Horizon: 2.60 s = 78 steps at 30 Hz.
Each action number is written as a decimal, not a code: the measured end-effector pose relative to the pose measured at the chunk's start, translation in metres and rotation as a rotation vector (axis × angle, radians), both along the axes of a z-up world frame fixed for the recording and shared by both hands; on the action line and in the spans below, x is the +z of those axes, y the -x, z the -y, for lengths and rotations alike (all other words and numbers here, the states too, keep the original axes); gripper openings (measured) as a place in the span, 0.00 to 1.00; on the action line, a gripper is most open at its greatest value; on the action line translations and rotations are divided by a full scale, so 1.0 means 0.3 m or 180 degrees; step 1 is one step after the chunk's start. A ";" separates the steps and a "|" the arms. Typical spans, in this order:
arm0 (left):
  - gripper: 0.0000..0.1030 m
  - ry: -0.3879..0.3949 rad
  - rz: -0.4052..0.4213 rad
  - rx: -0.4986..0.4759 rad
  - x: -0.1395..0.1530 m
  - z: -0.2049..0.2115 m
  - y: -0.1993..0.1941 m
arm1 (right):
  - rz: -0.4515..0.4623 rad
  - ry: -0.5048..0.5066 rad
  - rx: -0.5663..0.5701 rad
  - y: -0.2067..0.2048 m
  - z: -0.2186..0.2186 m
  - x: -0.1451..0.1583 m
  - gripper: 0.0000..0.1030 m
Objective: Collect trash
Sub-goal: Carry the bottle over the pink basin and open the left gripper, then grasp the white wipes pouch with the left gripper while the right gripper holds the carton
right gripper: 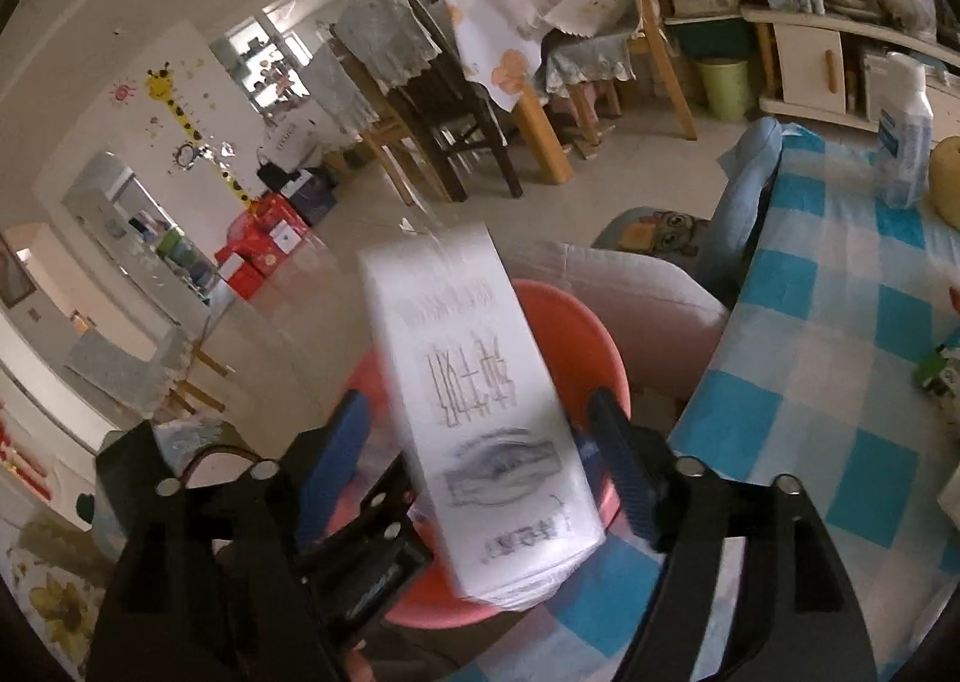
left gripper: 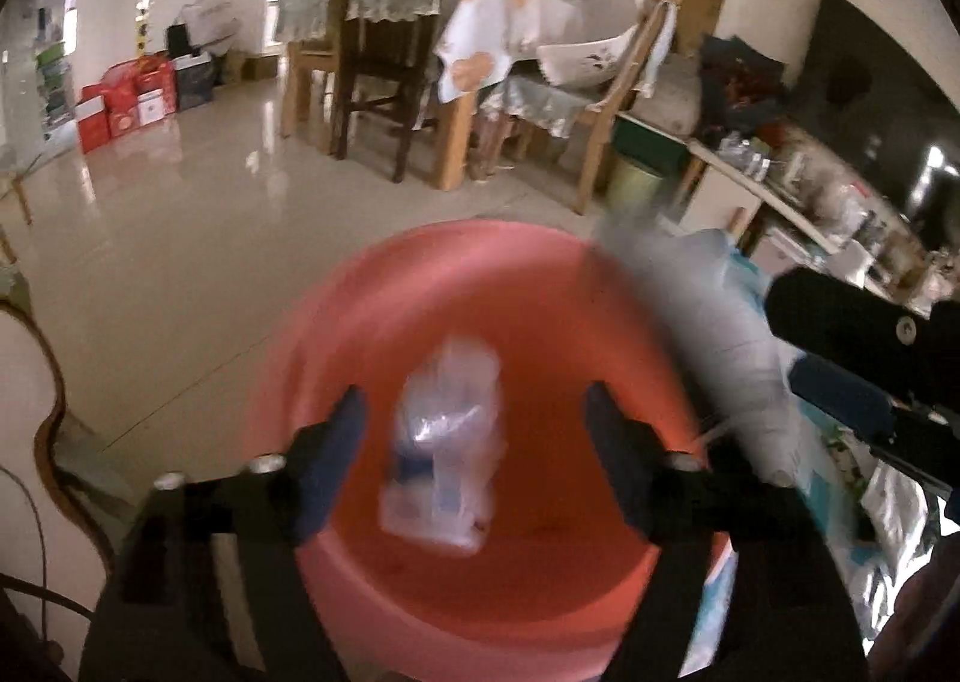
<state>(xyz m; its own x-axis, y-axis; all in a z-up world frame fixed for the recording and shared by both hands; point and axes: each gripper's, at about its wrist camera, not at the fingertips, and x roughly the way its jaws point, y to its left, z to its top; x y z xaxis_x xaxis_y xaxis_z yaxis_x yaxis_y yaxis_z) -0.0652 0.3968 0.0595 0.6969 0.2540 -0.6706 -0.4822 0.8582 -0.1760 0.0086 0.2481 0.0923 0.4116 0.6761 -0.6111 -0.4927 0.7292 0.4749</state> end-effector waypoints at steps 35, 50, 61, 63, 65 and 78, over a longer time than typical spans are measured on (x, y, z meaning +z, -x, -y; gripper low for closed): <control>0.94 -0.0665 0.0381 -0.1036 0.173 0.579 0.129 | 0.0888 0.0692 -0.1387 0.411 0.789 0.079 0.88; 0.94 -0.0634 0.0309 -0.1507 0.170 0.841 0.156 | 0.0904 0.0656 -0.1814 0.444 1.078 0.056 0.88; 0.94 -0.0409 0.0181 -0.1709 0.126 0.976 0.125 | 0.0656 0.0662 -0.2013 0.397 1.312 -0.017 0.88; 0.94 -0.0340 0.0155 -0.1738 0.118 0.995 0.112 | 0.0536 0.0659 -0.2067 0.369 1.373 -0.041 0.88; 0.94 -0.0187 0.0120 -0.1764 0.107 1.011 0.092 | 0.0457 0.0667 -0.2064 0.344 1.413 -0.059 0.88; 0.94 0.1353 -0.0335 -0.1359 -0.029 1.034 -0.143 | 0.0006 0.0758 -0.1730 0.114 1.482 -0.201 0.88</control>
